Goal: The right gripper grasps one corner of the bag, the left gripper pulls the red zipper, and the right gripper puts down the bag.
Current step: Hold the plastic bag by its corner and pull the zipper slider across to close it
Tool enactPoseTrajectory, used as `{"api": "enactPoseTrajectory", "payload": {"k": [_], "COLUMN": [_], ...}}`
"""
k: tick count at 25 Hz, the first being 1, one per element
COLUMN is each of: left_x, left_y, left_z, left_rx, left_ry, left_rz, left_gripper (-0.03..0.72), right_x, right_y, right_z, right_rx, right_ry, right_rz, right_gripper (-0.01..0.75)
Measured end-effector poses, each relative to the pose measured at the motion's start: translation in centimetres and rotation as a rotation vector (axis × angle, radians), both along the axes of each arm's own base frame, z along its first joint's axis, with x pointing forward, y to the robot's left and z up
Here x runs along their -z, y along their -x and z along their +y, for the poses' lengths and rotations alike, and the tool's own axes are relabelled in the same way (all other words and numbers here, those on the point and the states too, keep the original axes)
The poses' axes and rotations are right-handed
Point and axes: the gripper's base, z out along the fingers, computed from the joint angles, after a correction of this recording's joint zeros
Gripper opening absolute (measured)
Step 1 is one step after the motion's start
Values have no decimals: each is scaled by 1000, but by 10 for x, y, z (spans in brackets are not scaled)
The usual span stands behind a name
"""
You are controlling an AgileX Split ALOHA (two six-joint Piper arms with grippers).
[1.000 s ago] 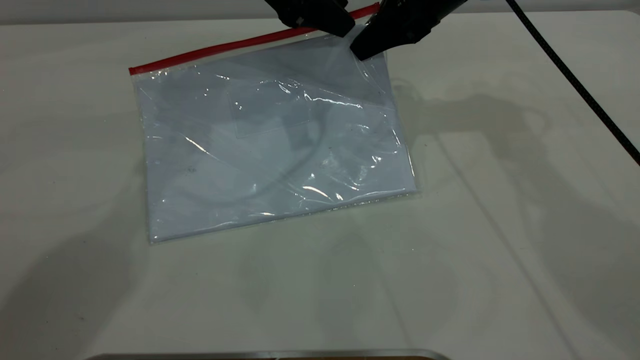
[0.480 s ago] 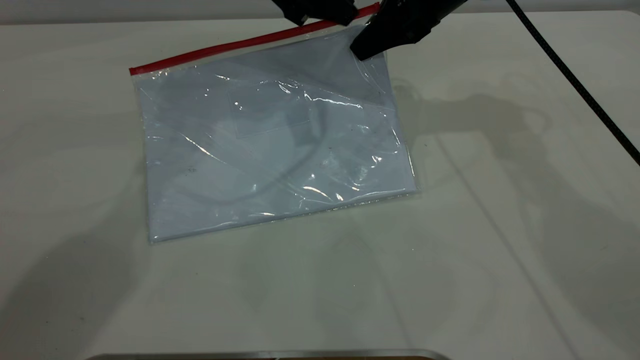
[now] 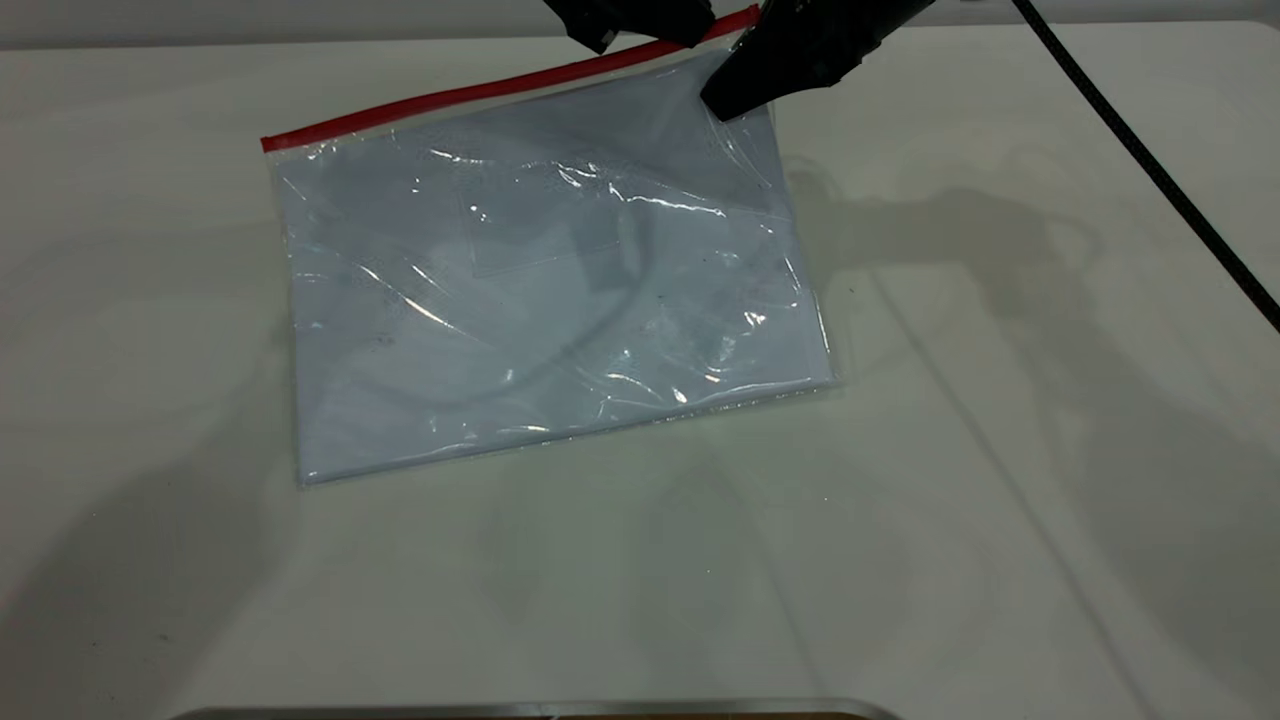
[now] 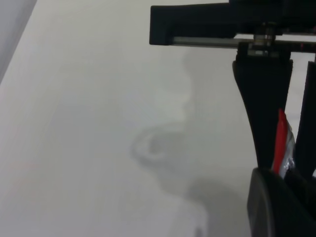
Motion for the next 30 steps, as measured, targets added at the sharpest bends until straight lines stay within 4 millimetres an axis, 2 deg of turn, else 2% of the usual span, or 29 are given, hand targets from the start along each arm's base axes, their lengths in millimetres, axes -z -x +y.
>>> {"api": "enactPoseTrajectory", "payload": {"k": [5, 15, 23, 30], "left_x": [1, 11, 20, 25], "left_y": [-3, -8, -8, -6], "left_z": [8, 28, 47, 55], "left_rx": [-24, -51, -70, -82], "left_ry": [-7, -103, -267, -379], "left_rz": [28, 59, 109, 136], "left_gripper": [46, 46, 46, 46], "right_x": [-1, -2, 1, 4], "right_y": [-4, -14, -19, -17], "right_z": [-15, -69, -119, -136], "right_rx": [45, 167, 316, 377], "right_ry": [-22, -48, -34, -3], "right_rz": [36, 115, 200, 266], "right_gripper": [33, 33, 33, 34]}}
